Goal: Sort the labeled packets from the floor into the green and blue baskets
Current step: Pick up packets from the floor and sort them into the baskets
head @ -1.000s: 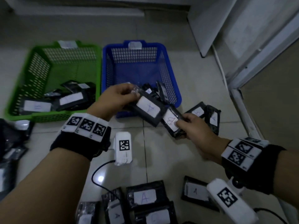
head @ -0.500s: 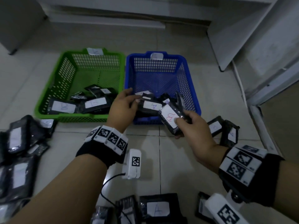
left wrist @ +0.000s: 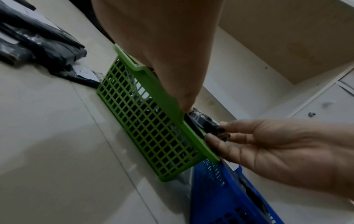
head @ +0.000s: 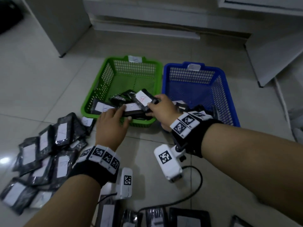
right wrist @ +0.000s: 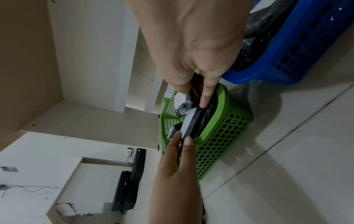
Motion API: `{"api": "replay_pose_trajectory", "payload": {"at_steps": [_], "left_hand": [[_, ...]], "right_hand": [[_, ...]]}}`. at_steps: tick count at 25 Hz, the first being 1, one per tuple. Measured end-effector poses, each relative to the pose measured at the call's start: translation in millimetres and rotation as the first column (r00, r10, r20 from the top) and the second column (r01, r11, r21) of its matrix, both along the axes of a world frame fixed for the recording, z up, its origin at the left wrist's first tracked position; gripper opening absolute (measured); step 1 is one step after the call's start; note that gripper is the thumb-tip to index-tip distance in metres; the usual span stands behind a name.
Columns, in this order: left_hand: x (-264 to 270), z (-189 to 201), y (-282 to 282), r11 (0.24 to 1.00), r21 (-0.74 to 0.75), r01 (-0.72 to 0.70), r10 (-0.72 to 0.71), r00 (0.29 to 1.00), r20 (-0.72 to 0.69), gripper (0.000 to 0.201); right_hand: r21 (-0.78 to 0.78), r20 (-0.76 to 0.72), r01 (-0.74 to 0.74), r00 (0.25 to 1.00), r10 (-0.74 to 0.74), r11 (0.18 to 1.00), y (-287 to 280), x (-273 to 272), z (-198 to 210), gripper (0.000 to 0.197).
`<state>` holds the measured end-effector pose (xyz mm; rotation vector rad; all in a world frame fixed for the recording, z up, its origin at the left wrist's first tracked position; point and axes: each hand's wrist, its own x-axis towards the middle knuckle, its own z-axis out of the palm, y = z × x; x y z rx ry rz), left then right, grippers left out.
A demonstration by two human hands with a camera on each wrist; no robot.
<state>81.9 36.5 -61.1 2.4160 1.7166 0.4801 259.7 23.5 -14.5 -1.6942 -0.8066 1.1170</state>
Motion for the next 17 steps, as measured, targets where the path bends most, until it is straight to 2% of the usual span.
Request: {"api": "replay_pose_trajectory", "payload": {"at_steps": [2,4,7,9,11,14,17], "left_hand": [[0.7,2.5,2.0,1.000,-0.016,-0.012,0.012,1.000,0.006,0.057],[4.8,6.4,-2.1,0.999,-0.012,-0.048,0.049,0.993,0.104,0.052],[23.3,16.0,-20.0,0.994,0.097,-0.059,0.032,0.967,0.255,0.036],[50.2,20.1,-36.9,0.987,0.148,0.070,-0.109,0.955,0.274,0.028],[83.2,21.2,-54.4,0.946,0.139,0.292,-0.322,0.898,0.301,0.025],[138.8,18.2,-92.7,0.805,0.083,0.588,-0.582,0.754,0.304,0.023],[187.8,2.4,-130.8,0.656,-0.065,0.752,-0.717,0.648,0.257,0.020]], "right_hand": [[-0.003,0.068,-0.027,0.997,0.027,1.000,1.4,2.4,-2.3,0.039],[0.015,0.154,-0.071,0.986,0.068,0.997,-9.9,10.7,-0.2,0.046],[0.077,0.238,-0.079,0.969,0.059,0.994,-45.1,36.6,2.7,0.030],[0.100,0.389,-0.057,0.921,0.014,0.993,-82.3,64.9,-1.0,0.024],[0.100,0.525,-0.014,0.850,-0.041,0.995,-126.7,96.9,-8.3,0.024],[0.057,0.627,0.128,0.767,-0.136,0.990,-198.4,144.1,-19.9,0.022],[-0.036,0.690,0.326,0.692,-0.213,0.945,-253.7,186.2,-39.0,0.019]]}}
